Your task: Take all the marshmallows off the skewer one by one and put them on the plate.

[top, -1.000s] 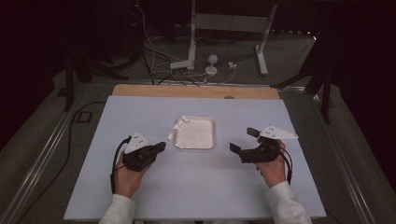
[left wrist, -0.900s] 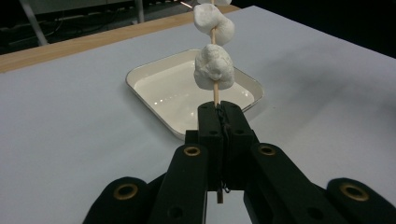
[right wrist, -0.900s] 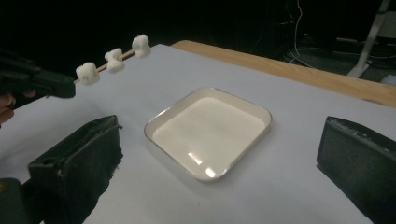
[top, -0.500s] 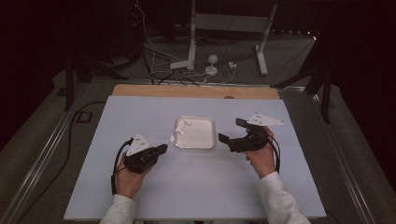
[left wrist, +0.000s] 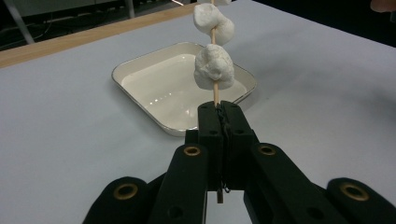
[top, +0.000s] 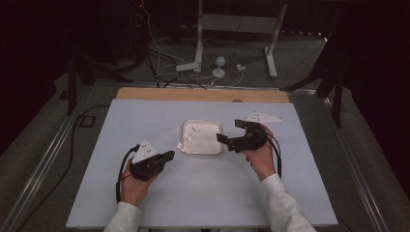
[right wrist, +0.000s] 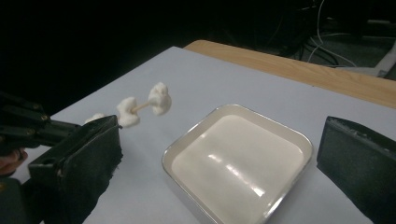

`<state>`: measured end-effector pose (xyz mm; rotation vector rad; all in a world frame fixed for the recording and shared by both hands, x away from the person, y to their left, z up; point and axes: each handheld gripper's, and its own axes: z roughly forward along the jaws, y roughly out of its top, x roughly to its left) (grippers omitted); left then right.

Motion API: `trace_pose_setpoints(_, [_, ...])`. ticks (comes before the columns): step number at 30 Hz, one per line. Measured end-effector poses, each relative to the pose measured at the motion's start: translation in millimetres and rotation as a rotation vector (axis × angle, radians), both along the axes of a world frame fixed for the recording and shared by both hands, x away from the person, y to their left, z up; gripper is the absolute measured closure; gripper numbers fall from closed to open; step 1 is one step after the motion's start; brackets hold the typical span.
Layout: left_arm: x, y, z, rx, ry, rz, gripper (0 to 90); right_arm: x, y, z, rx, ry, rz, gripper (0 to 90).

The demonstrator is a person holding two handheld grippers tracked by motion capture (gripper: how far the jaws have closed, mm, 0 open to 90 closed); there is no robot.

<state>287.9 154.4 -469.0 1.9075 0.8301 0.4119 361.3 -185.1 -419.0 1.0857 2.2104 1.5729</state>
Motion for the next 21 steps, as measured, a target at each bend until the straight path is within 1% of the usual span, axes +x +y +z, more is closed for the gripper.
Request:
trace_pose_setpoints(5, [-1.0, -1.5, 0.3, -0.004, -0.007, -0.006, 89.7, 6.3, 6.6, 1.2, 0.016, 0.028, 0.010, 0.0])
trace_pose_setpoints(9, [-1.1, -3.2, -0.2, -0.003, -0.007, -0.014, 89.7, 10.1, 15.1, -0.3, -0.008, 0.043, 0.012, 0.0])
trace_pose_setpoints(10, [-1.4, -3.9, -0.4, -0.001, -0.007, -0.018, 89.7, 10.8, 17.5, -0.8, -0.011, 0.053, 0.017, 1.8])
trace_pose_setpoints(11, [-1.5, -4.4, -0.4, 0.002, -0.009, -0.022, 89.7, 11.6, 19.8, -1.2, -0.012, 0.060, 0.019, 5.1])
trace_pose_setpoints(13, [-2.0, -5.5, -0.4, 0.003, -0.012, -0.027, 89.7, 13.2, 23.9, -1.8, -0.005, 0.079, 0.038, 8.7])
trace_pose_setpoints(15, [-2.4, -6.9, -0.5, 0.000, -0.014, -0.030, 89.7, 14.2, 27.8, -2.2, 0.013, 0.094, 0.064, 18.7])
trace_pose_setpoints(16, [-2.7, -7.5, -0.6, 0.001, -0.013, -0.033, 89.7, 14.5, 30.2, -2.5, 0.020, 0.101, 0.074, 20.3])
trace_pose_setpoints(18, [-3.1, -8.9, -0.8, 0.002, -0.015, -0.039, 89.7, 15.3, 35.5, -3.8, 0.027, 0.120, 0.099, 29.4])
trace_pose_setpoints(20, [-3.5, -10.3, -1.0, 0.001, -0.017, -0.045, 89.7, 15.8, 40.4, -4.9, 0.033, 0.133, 0.107, 39.3])
trace_pose_setpoints(21, [-3.7, -11.1, -1.0, 0.001, -0.018, -0.047, 89.7, 16.8, 42.4, -5.8, 0.038, 0.148, 0.109, 44.5])
